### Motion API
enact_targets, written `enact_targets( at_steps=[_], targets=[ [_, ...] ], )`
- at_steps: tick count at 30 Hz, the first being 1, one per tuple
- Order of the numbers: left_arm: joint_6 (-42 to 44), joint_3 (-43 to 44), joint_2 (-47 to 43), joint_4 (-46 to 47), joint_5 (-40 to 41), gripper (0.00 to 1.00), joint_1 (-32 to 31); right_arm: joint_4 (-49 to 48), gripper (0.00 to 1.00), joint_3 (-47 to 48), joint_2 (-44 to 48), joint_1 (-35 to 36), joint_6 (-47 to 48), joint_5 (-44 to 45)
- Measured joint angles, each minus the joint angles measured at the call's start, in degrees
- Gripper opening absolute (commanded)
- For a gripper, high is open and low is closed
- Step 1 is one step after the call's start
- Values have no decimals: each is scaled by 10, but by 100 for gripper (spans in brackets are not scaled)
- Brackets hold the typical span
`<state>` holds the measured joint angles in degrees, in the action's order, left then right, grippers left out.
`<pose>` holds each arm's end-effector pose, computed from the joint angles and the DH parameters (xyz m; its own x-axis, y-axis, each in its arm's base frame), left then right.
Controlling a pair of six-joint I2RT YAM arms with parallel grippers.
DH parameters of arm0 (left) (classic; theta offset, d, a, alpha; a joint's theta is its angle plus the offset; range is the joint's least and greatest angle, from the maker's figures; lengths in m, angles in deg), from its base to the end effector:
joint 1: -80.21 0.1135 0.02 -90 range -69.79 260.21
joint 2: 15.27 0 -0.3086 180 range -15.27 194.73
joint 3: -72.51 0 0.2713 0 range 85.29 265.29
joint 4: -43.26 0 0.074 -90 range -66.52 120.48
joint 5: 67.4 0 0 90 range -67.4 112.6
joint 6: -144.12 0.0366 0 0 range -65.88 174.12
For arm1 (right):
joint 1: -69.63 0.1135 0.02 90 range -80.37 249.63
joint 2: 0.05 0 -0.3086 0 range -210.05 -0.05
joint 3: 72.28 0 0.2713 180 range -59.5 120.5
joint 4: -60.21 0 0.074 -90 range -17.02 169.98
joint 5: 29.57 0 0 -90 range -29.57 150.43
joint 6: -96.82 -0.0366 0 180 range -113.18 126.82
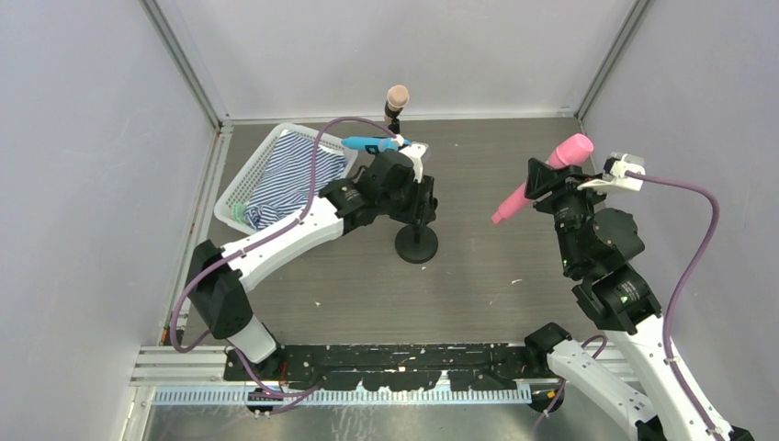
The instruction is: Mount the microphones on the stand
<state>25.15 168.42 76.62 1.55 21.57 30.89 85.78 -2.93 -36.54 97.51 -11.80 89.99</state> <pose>0.2526 -0.2949 0.3733 -0.7204 0.0952 -0.6870 0.4784 0.7853 -0.3929 0.1011 0.0330 0.4577 0.1145 0.3748 -0.9200 -0.0114 0.9265 0.3760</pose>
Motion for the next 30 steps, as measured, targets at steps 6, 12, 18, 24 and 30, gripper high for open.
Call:
enact_targets(
  at_steps=[6, 12, 18, 24, 30],
  targets=[
    [36, -11, 0, 19, -6, 74, 0, -7, 1, -14, -2, 0, -9, -17],
    [72, -68, -5, 43, -3, 100, -2, -16, 1, -20, -2, 0, -25, -39],
    [110, -206, -82, 210, -1, 100, -2, -26, 1, -44, 7, 0, -34, -62],
    [153, -398, -129, 536, 13, 96, -3, -42, 1, -73, 24, 0, -41, -79],
    [188, -443, -52, 744, 26, 85, -3, -46, 1, -78, 29, 0, -43, -93]
  ],
)
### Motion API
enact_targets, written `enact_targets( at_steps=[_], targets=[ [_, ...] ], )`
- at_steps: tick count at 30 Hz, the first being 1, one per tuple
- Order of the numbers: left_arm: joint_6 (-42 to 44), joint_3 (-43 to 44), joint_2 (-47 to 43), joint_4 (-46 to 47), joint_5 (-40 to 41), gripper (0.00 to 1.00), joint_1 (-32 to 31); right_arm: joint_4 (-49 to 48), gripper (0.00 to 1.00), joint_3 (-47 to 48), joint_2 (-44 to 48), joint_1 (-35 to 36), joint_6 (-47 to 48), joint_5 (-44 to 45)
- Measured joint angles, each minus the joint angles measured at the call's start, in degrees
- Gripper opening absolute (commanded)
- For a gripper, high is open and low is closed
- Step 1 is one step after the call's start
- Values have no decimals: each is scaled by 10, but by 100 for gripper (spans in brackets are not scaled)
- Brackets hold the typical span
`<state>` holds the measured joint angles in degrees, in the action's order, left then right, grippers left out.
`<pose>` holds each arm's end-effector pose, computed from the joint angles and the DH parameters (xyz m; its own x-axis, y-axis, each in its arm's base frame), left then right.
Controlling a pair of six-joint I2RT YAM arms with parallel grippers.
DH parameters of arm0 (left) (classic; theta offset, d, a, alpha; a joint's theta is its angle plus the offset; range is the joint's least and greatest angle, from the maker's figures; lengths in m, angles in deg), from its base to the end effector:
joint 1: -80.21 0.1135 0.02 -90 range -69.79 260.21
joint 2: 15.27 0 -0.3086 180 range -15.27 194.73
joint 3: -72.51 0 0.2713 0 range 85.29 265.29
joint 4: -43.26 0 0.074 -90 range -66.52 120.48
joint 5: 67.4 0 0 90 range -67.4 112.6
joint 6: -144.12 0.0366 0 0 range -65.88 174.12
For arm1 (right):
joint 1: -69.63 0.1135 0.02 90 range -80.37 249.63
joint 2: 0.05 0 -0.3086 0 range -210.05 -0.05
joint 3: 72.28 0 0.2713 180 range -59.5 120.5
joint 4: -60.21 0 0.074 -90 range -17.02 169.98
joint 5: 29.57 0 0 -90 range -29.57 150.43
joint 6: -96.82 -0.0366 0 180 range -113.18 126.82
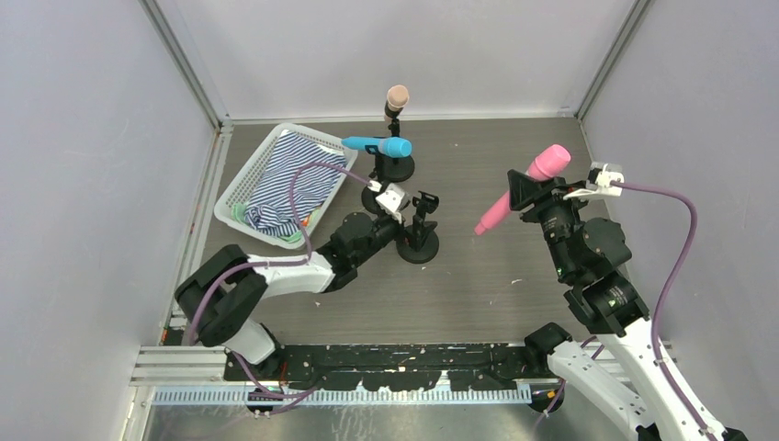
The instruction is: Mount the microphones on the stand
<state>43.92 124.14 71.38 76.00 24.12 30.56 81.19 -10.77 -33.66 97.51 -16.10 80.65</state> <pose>0.2174 -0.2544 0.2615 -0.1572 -0.0884 -0.9836 0.7283 0.6622 -0.1759 0.1034 0.0404 0.4243 0.0453 0.4374 -0.8981 -0.1663 0.8898 0.4250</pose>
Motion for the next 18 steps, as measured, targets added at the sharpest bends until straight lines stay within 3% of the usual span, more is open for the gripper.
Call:
enact_targets(
  at_steps=[7, 18],
  targets=[
    [18, 5, 68, 142, 20, 67, 0, 0, 1, 0, 7, 0, 0, -13],
    [13, 8, 141, 230, 31, 51, 0, 0, 1, -6, 14, 0, 0, -29]
  ],
)
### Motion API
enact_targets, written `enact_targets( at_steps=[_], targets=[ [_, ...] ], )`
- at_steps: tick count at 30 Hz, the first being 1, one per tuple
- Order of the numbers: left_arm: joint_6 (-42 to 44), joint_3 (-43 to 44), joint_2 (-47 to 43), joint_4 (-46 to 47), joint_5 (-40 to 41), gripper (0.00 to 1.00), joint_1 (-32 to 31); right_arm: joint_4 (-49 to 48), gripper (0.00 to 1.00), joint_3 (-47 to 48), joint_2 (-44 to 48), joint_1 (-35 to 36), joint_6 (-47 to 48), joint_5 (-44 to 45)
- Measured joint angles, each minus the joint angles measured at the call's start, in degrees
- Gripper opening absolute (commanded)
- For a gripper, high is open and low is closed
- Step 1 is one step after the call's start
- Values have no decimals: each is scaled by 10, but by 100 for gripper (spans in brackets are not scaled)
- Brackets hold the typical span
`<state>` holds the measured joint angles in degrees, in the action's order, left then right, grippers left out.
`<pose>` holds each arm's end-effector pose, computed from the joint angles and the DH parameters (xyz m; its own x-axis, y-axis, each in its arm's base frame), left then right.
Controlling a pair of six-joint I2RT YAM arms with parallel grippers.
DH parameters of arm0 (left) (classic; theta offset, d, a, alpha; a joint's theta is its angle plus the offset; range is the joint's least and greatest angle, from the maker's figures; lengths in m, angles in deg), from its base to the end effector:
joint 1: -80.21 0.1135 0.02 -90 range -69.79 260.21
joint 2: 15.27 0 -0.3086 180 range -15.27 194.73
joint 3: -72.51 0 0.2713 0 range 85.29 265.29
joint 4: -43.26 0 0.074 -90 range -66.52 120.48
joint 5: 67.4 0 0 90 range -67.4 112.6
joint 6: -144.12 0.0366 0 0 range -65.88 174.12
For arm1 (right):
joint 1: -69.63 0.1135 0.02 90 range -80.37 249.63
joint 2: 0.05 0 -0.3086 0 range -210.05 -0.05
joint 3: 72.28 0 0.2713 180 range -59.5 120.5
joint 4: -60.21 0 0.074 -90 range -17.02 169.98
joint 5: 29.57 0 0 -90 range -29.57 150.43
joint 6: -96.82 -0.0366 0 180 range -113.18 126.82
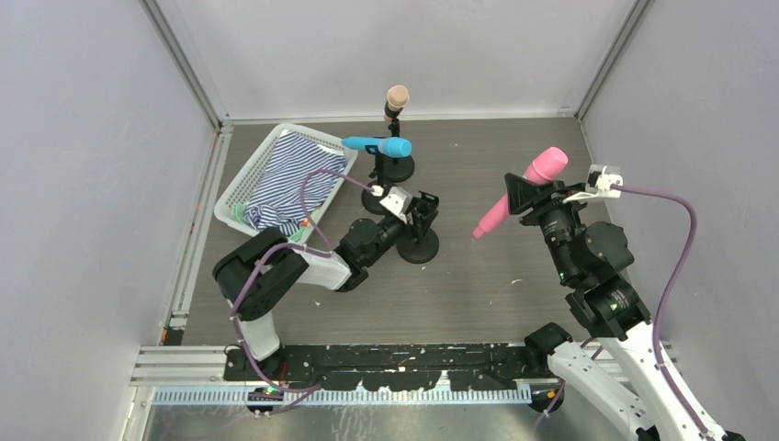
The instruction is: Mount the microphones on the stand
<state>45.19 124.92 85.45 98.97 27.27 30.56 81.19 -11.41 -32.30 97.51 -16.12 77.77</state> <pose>0.2401 -0.2781 0.2283 -0.0274 -0.2067 -0.9780 0.7117 0.6830 -0.1643 0.0980 0.0395 0.4226 0.0360 0.4400 -0.8973 -0.2164 0.8800 0.4228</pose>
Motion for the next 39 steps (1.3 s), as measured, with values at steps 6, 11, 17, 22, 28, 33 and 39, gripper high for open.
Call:
enact_targets(
  at_steps=[6, 11, 17, 22, 28, 33, 39],
  targets=[
    [-14, 14, 26, 31, -12, 35, 0, 1, 1, 0, 0, 0, 0, -8],
    [-12, 16, 28, 38, -23, 15, 0, -10, 1, -7, 5, 0, 3, -16],
    [-24, 12, 26, 40, -47, 1, 1, -80, 1, -54, 21, 0, 3, -33],
    [-48, -13, 5, 43, -66, 0, 1, -144, 5, -86, 24, 0, 4, -52],
    [-87, -27, -32, -2, -73, 0, -3, -223, 2, -128, 36, 0, 21, -72],
    [-128, -43, -75, -53, -46, 0, -15, -274, 1, -131, 22, 0, 36, -89],
    [-152, -35, -117, -147, -23, 0, -28, -325, 1, -131, -21, 0, 49, -133]
  ],
)
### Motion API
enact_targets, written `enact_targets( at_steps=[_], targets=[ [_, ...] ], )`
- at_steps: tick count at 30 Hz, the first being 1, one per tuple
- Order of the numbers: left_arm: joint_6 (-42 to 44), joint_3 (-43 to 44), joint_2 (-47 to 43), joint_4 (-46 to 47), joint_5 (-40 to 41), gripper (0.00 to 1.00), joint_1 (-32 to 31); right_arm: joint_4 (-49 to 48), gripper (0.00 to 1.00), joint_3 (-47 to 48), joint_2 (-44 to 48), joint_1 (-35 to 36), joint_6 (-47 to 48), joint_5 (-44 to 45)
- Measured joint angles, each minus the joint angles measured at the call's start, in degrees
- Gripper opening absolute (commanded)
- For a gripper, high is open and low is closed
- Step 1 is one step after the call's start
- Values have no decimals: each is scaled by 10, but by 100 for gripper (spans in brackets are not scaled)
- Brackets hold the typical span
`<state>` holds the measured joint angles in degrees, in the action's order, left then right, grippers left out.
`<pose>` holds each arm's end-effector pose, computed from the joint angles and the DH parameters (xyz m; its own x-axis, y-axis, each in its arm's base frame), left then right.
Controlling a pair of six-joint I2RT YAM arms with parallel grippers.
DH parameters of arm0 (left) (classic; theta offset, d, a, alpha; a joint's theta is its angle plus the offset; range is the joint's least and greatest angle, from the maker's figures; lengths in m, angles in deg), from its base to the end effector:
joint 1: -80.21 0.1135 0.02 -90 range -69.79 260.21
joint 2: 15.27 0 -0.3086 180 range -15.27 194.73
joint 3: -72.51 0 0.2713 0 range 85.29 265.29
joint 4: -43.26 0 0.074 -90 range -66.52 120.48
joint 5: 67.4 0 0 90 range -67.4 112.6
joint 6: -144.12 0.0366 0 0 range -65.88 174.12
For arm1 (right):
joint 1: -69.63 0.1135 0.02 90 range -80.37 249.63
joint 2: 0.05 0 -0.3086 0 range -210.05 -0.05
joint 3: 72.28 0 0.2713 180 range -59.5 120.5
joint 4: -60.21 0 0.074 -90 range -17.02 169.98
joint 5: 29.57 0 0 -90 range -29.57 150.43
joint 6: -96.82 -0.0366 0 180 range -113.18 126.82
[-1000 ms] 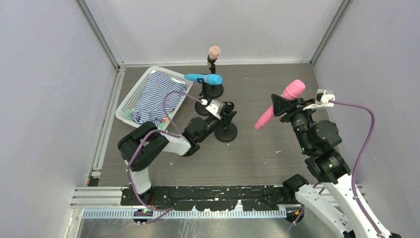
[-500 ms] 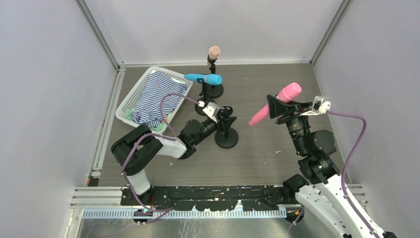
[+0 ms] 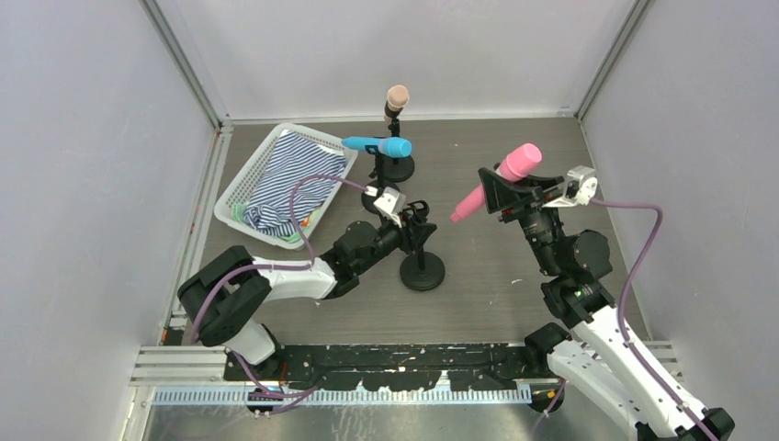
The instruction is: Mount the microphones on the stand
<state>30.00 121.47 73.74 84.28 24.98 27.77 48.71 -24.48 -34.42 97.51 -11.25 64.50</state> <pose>0.2041 -0.2630 0.2494 -0.3039 -0.2746 -0.9123 0.7040 0.5804 -0.4092 0.1156 0.0582 0.3973 0.2272 0.4702 -0.8528 -0.5049 0.8057 0.3097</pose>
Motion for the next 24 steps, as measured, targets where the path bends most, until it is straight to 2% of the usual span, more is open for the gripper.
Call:
enact_targets(
  at_steps=[6, 24],
  targets=[
    [4, 14, -4, -36, 0, 0, -10, -60, 1, 0, -44, 0, 4, -57],
    [-7, 14, 12, -5, -19, 0, -22, -201, 1, -5, -129, 4, -1, -122]
  ],
)
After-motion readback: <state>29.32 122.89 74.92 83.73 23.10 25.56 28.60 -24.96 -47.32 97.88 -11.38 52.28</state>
